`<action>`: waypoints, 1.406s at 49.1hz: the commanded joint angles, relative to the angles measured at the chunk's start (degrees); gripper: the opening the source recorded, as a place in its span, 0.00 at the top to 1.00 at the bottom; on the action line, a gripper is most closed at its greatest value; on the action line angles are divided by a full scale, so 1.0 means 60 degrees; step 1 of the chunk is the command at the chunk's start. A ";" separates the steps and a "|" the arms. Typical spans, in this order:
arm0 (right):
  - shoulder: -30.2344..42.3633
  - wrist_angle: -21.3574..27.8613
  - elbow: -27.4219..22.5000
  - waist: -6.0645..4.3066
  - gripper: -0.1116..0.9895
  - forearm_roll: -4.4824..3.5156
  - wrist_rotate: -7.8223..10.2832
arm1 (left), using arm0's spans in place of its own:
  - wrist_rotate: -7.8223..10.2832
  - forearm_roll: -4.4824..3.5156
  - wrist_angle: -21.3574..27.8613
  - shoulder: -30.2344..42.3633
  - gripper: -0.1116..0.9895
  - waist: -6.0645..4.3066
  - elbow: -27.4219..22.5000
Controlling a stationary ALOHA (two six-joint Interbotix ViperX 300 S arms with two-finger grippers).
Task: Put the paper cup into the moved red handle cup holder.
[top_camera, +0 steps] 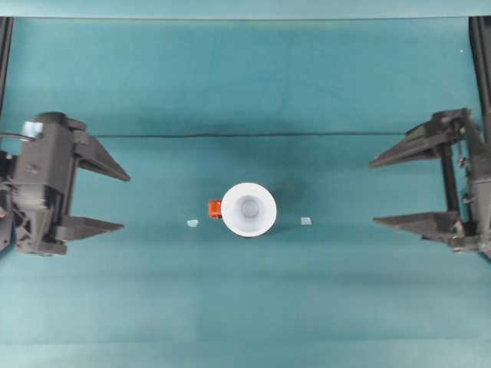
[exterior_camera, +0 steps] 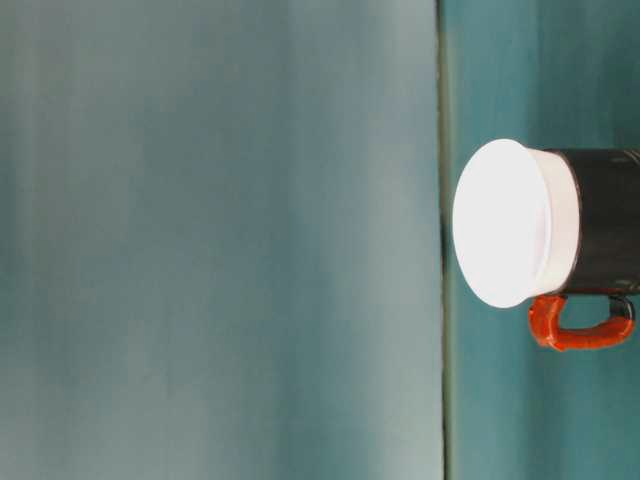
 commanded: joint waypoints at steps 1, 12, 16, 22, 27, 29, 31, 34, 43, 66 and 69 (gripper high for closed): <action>-0.0117 -0.0073 -0.0015 -0.0029 0.10 -0.0015 0.0088 | -0.0029 0.0029 -0.0088 -0.0117 0.06 -0.0029 -0.0117; -0.0176 -0.0088 0.0132 -0.0029 0.10 0.0015 0.0103 | -0.0117 0.0029 -0.0103 -0.0044 0.06 -0.0029 -0.0161; -0.0176 -0.0088 0.0146 -0.0029 0.10 0.0015 0.0103 | -0.0146 0.0029 -0.0103 -0.0044 0.06 -0.0029 -0.0146; -0.0176 -0.0088 0.0146 -0.0029 0.10 0.0015 0.0103 | -0.0146 0.0029 -0.0103 -0.0059 0.06 -0.0029 -0.0146; -0.0176 -0.0088 0.0146 -0.0029 0.10 0.0029 0.0117 | -0.0146 0.0029 -0.0103 -0.0044 0.06 -0.0029 -0.0146; -0.0176 -0.0103 0.0161 -0.0029 0.10 0.0029 0.0117 | -0.0146 0.0029 -0.0103 -0.0044 0.06 -0.0029 -0.0146; -0.0176 -0.0103 0.0161 -0.0029 0.10 0.0044 0.0117 | -0.0146 0.0029 -0.0103 -0.0029 0.06 -0.0029 -0.0146; -0.0176 -0.0117 0.0176 -0.0029 0.10 0.0029 0.0117 | -0.0146 0.0029 -0.0103 -0.0029 0.06 -0.0029 -0.0146; -0.0176 -0.0234 0.0293 -0.0029 0.10 0.0044 0.0234 | -0.0146 0.0029 -0.0088 -0.0029 0.06 -0.0029 -0.0161; -0.0176 -0.0366 0.0381 -0.0029 0.10 0.0059 0.0439 | -0.0161 0.0029 -0.0059 -0.0029 0.06 -0.0029 -0.0117; -0.0176 -0.0366 0.0396 -0.0029 0.10 0.0059 0.0439 | -0.0161 0.0029 -0.0059 -0.0029 0.06 -0.0029 -0.0117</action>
